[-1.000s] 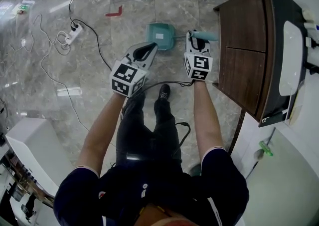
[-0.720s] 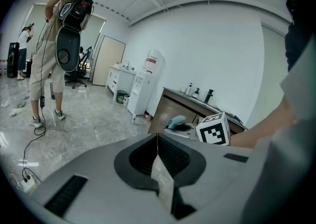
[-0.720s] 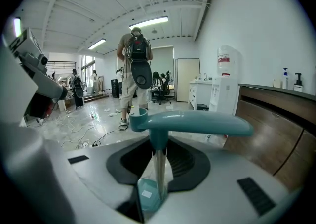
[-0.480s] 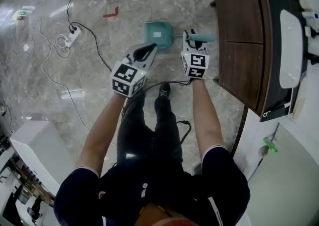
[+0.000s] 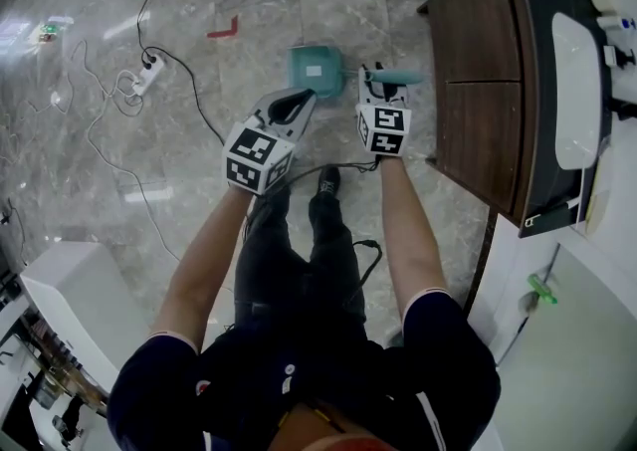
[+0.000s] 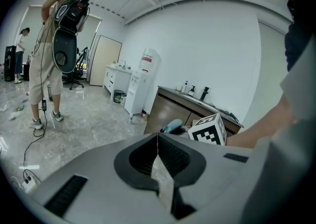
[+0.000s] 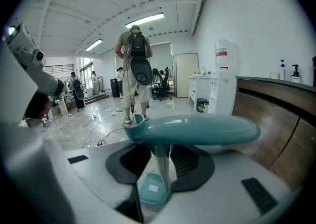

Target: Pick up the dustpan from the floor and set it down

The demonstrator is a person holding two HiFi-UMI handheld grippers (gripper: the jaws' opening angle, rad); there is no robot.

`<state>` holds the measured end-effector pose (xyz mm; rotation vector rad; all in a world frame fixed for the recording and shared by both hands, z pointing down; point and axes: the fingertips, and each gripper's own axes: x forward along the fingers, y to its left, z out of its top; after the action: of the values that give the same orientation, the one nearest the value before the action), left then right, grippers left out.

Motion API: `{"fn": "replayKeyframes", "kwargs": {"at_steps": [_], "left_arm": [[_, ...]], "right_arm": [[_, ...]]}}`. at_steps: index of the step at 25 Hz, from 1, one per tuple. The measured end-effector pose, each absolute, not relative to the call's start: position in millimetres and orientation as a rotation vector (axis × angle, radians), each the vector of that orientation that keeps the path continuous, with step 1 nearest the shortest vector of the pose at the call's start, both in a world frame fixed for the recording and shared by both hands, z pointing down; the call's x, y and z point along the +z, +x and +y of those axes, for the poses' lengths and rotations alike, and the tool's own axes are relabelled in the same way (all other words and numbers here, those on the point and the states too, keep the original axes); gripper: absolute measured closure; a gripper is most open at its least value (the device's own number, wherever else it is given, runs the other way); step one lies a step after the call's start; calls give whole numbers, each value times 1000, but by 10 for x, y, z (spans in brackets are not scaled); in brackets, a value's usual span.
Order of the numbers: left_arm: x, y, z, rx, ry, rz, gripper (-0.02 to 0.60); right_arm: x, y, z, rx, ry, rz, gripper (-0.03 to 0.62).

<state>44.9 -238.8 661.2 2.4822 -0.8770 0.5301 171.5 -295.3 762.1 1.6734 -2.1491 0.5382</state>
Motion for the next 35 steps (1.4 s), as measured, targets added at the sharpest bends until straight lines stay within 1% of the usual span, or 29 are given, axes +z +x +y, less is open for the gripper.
{"fn": "replayKeyframes", "kwargs": {"at_steps": [3,4,5,6,8,10,13,18,23,30,35], "left_arm": [[6578,451,-2322,532,2482,-876,569],[6562,458,-2298,533,2484,-875,569],[6542,464,-2277,534,2486,-874,569],[6517,470,-2260,534,2489,-874,569],[6461,482,-2229,531,2494,-873,569],[6397,497,-2188,526,2500,-870,569],[6263,519,-2122,511,2514,-865,569],[5986,611,-2009,487,2540,-853,569],[5521,681,-1874,432,2579,-844,569],[4813,791,-1635,329,2651,-829,569],[4446,790,-1498,286,2702,-846,569]], "right_arm": [[7710,1712,-2846,598,1656,-2114,493],[7738,1712,-2799,622,1646,-2105,485],[7759,1711,-2752,646,1636,-2099,454],[7770,1708,-2708,668,1627,-2095,443],[7764,1689,-2615,705,1609,-2092,430],[7710,1659,-2497,738,1592,-2094,430],[7461,1596,-2316,756,1597,-2135,430],[6762,1471,-2061,713,1606,-2281,433],[5947,1463,-1898,622,1681,-2371,584],[4969,1380,-1697,480,1676,-2501,588],[4477,1314,-1514,409,1652,-2592,588]]}}
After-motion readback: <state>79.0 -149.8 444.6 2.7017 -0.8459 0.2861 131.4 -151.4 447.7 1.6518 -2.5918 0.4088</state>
